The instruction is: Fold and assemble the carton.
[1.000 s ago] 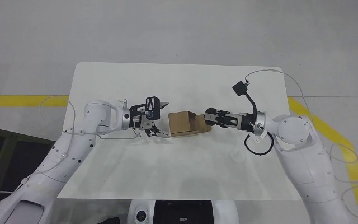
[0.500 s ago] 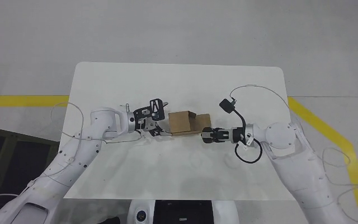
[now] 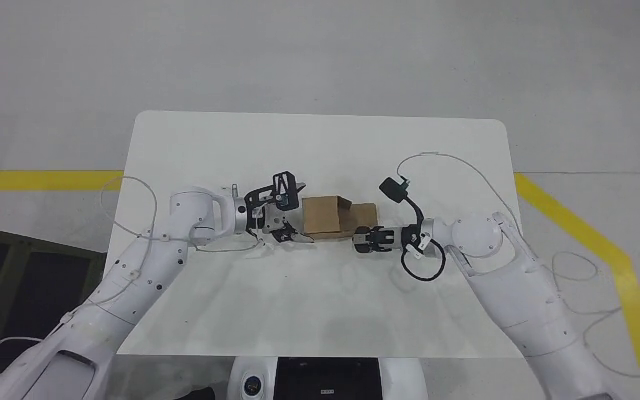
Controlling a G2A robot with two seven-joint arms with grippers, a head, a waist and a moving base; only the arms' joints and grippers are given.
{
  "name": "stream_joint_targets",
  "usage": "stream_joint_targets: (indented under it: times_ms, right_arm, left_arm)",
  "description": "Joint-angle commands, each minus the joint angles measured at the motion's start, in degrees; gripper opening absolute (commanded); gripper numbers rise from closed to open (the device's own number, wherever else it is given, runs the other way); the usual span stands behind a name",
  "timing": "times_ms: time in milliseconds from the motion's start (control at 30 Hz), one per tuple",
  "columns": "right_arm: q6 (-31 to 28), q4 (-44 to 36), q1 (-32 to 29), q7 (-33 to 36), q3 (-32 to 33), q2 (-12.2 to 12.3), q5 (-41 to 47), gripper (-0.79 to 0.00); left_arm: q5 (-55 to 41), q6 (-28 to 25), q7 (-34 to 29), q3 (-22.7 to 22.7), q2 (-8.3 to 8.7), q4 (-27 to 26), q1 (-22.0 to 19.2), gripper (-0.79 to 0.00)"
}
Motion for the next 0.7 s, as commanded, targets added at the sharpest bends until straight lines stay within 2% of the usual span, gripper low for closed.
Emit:
stream_joint_targets:
  times_ms: [0,667]
  right_arm:
    - [-0.29,0.61,0.58,-0.55,-0.50,-0.15,0.07,-0.785]
    - [-10.02,12.90,11.76,-0.88,-10.25,-3.67,2.17,-0.785]
  left_arm:
    - [0.34,-0.63,0.16,0.22,-0.16,0.29,-0.36,0.000]
    - [1.06,-4.80,0.89,1.04,-1.46,3.72,-2.58,0.000]
